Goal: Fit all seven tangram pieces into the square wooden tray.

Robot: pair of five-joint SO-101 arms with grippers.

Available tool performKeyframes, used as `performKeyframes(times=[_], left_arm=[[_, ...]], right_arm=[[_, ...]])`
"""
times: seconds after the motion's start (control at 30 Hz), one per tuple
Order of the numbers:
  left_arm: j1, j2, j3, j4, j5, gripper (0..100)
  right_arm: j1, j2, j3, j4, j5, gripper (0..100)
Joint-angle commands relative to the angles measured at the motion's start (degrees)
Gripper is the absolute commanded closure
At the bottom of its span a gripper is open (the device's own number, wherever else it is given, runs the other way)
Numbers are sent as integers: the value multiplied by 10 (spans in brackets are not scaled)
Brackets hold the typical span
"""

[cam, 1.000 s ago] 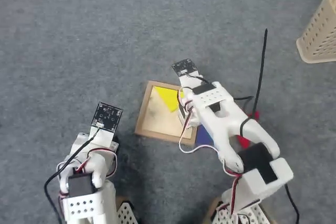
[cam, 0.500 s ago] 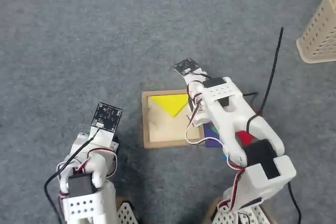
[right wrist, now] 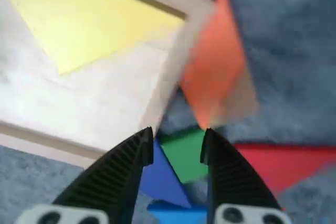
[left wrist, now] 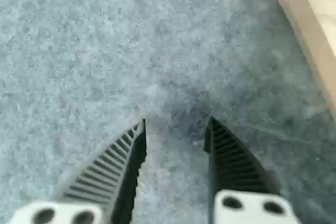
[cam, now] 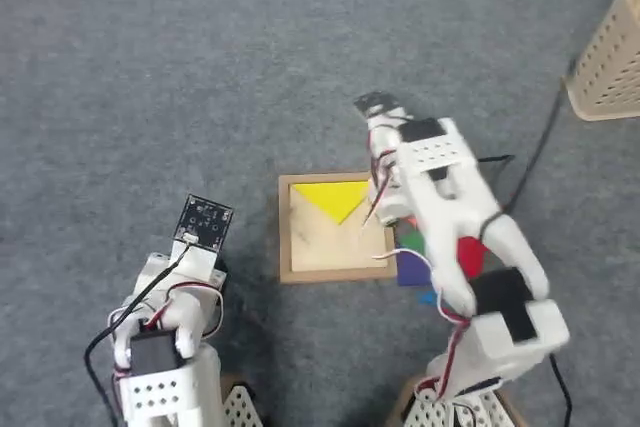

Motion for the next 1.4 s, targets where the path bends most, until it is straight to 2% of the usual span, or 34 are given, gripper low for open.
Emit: performKeyframes(times=[0.0,0.17,0.27,0.33,0.57,0.87,1.13,1.37], left_arm=[[0,-6,-4,2,4,824],[0,-6,-4,2,4,824],[0,-6,-4,2,4,824],[0,-6,-4,2,4,824],[0,-6,-4,2,4,824],[0,-6,-4,2,4,824],[0,-6,-4,2,4,824],[0,-6,-4,2,4,824]], right_arm=[[50,-103,-3,15,-32,839],[151,-153,119,-44,-77,827],[172,-141,162,-67,-78,758],[168,-124,173,-73,-79,725],[154,-66,166,-132,-125,723],[158,-11,153,-179,-127,723],[153,-4,92,-132,-154,723],[151,-3,84,-131,-206,723]])
